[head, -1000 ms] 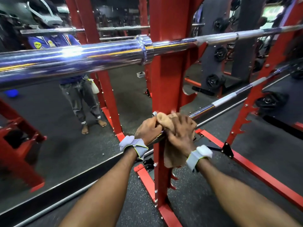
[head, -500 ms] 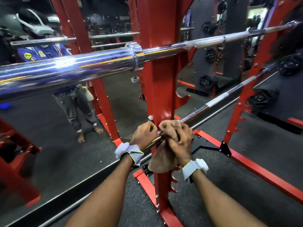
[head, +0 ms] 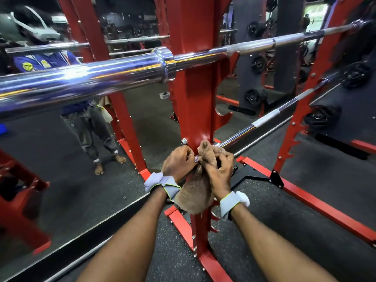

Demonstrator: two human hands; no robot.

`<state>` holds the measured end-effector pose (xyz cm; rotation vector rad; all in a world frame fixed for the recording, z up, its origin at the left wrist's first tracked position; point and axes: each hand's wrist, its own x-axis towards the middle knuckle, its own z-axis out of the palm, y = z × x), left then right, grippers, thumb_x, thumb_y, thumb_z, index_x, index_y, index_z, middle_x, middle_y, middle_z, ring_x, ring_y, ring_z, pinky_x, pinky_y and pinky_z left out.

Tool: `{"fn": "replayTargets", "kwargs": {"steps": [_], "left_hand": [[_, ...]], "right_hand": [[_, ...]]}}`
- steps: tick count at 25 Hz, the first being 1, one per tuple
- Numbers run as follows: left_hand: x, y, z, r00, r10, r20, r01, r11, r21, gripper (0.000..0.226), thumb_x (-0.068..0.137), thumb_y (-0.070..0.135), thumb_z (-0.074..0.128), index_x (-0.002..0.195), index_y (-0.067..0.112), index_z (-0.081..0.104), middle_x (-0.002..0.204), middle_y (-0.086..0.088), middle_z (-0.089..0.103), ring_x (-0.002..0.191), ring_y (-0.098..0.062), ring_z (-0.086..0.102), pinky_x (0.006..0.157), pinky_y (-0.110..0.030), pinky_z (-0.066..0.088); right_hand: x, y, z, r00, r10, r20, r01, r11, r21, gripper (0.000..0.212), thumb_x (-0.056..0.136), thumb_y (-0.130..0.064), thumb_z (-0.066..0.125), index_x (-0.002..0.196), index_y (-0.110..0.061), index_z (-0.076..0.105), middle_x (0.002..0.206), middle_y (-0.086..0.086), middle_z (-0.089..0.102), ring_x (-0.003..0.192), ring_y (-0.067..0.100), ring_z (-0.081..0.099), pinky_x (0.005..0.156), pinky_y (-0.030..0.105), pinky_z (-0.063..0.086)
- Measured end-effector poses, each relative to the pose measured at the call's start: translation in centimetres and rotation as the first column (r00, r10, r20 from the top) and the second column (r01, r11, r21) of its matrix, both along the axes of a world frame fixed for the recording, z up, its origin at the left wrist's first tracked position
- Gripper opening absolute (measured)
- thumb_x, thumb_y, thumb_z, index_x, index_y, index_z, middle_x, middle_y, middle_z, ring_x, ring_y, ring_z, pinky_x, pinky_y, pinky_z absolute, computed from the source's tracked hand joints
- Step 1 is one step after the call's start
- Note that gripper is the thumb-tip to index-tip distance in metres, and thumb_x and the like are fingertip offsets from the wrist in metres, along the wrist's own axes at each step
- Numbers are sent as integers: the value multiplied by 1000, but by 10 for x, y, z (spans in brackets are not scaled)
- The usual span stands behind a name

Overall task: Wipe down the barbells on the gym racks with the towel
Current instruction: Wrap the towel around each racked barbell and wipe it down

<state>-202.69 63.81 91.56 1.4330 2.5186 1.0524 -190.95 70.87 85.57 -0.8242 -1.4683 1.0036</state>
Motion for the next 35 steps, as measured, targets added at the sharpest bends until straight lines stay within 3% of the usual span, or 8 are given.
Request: {"fn": "replayTargets", "kwargs": {"steps": [4, 10, 15, 19, 25, 29, 32, 35], "left_hand": [[5, -3, 0, 997, -19, -72, 18, 1000, -2, 15, 85, 28, 48, 95, 29, 59, 102, 10, 63, 100, -18, 61, 86, -37, 51], [9, -6, -4, 985, -25, -171, 28, 999, 16, 17, 88, 28, 49, 102, 30, 59, 108, 8, 62, 105, -19, 61, 85, -37, 50], [8, -7, -14, 966, -71, -250, 92, 993, 70, 26, 86, 32, 44, 104, 26, 62, 106, 4, 62, 99, -21, 64, 77, -39, 52], [6, -4, -7, 927, -150, -344, 210, 967, 145, 28, 80, 26, 44, 98, 25, 65, 97, 5, 65, 94, -22, 65, 77, -44, 53], [43, 34, 4, 943, -198, -267, 270, 926, 265, 31, 81, 20, 49, 105, 20, 69, 106, 2, 66, 99, -22, 62, 91, -37, 48], [54, 75, 4, 949, -142, -281, 220, 938, 268, 29, 82, 17, 52, 106, 21, 67, 107, 1, 65, 100, -22, 62, 93, -36, 47], [48, 91, -6, 952, -57, -301, 131, 964, 232, 26, 84, 23, 47, 99, 18, 67, 100, -1, 64, 97, -24, 61, 90, -38, 48], [48, 91, -19, 904, 10, -428, 83, 977, 196, 23, 90, 18, 49, 99, 7, 67, 101, -9, 64, 93, -30, 61, 85, -43, 51]], "right_hand": [[6, 14, 7, 996, -48, 71, 38, 990, 139, 36, 61, -37, 84, 94, -38, 69, 101, -1, 51, 102, 22, 53, 93, 30, 45], [18, -1, -11, 997, -11, 76, 15, 999, -49, 27, 61, -37, 87, 80, -34, 68, 98, 4, 58, 98, 12, 56, 90, 20, 43], [70, 12, -20, 985, -127, 117, 130, 991, -19, 25, 60, -42, 85, 73, -29, 68, 81, -7, 60, 88, 19, 58, 82, 40, 50], [86, 41, 7, 976, -117, 186, 108, 992, 58, 26, 58, -44, 84, 78, -34, 70, 90, -1, 64, 94, 15, 55, 86, 35, 49], [85, 94, 59, 995, -33, 89, 24, 995, 102, 36, 75, -32, 80, 62, -8, 56, 61, 6, 48, 61, 12, 45, 55, 40, 41], [63, 147, 72, 990, 63, 128, -61, 998, -15, 29, 63, -36, 78, 78, -14, 66, 71, 1, 64, 70, 10, 57, 66, 43, 54], [49, 173, 65, 755, 396, 523, -447, 894, -32, 35, 79, -40, 76, 109, -28, 63, 102, -1, 53, 101, 12, 53, 92, 20, 45], [44, 200, 47, 287, 85, 954, -705, 693, 150, 71, 75, -87, 35, 136, -51, 28, 130, 4, 35, 124, 26, 36, 113, 42, 30]]}}
